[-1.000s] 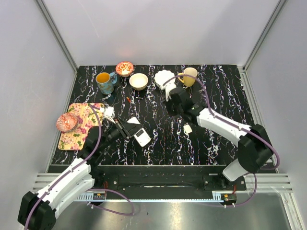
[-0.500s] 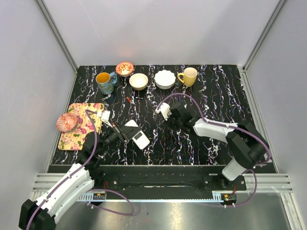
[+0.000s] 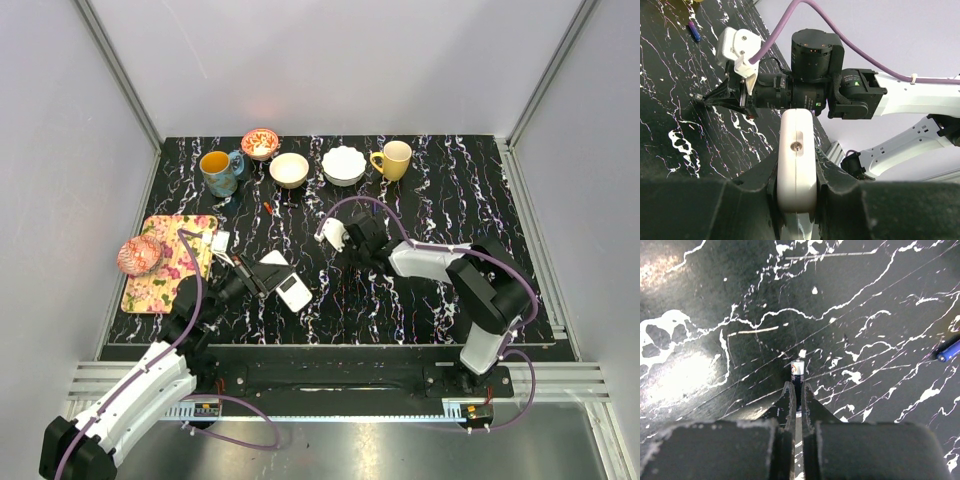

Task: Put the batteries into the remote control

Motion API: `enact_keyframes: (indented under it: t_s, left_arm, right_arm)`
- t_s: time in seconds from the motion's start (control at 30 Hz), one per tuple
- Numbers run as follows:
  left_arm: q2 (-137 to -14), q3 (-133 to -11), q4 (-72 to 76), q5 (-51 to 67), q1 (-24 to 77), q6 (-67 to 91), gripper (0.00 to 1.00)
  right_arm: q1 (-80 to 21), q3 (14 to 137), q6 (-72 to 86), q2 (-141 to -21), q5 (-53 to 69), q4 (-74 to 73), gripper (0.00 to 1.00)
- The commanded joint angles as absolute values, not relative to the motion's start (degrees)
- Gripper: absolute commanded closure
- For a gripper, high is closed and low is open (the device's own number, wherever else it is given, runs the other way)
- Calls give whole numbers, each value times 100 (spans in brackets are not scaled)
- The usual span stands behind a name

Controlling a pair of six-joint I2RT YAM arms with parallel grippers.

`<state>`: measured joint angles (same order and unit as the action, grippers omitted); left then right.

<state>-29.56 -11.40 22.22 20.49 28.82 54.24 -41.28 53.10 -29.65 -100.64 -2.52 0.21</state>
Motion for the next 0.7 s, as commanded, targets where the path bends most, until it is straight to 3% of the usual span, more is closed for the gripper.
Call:
enact_keyframes:
  t_s: [0.0,0.2,0.47,0.67]
  left_arm:
    - [-2900,-1134,2417,2013,2900,5432,100]
    - [-2918,-1116,2426,1995,2900,5449,100]
    - [-2909,-1099,2408,2004,2900,5441,100]
    - [-2909,-1107,2399,2013,2900,5432,100]
  right_arm:
    - [-4175,5634,-3103,-10125,-360,53,100]
    - [-4175,5678,-2997,-10134,-404,-148,96]
    - [-4175,5809,-2822,-10222,-474,-369,73]
    - [-4175,5967,-2585,-10301,-597,-510,63]
